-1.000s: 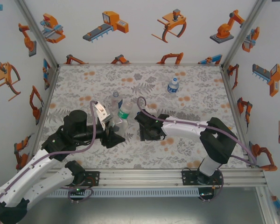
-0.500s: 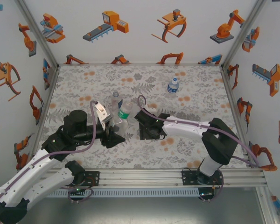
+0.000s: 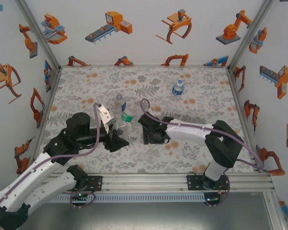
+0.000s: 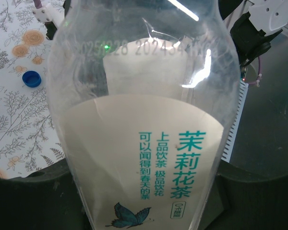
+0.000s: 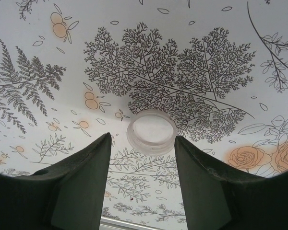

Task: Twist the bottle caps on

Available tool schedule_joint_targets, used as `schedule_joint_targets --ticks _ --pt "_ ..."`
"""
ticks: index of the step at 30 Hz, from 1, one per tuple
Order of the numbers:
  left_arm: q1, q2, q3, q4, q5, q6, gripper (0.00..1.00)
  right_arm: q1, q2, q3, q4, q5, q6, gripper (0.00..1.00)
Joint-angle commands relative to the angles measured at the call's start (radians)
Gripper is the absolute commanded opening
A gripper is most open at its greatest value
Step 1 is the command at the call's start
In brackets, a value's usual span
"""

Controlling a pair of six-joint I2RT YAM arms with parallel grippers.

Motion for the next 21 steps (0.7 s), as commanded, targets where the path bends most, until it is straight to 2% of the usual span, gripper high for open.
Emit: schedule_joint_targets --ticks 1,12,21 --pt "0.0 -0.002 0.006 0.032 0.016 -0.005 0.0 -0.005 0.018 -0.006 -0.001 -0.012 -0.003 0.52" --pt "0.001 -0.001 0.008 0.024 0.016 -0.005 0.0 -0.018 0.033 -0.045 0.054 -0.04 0.021 0.47" --pt "0.001 -0.002 0.008 0.022 0.017 -0.006 0.0 -0.057 -0.029 -0.12 0.147 -0.09 0.044 0.29"
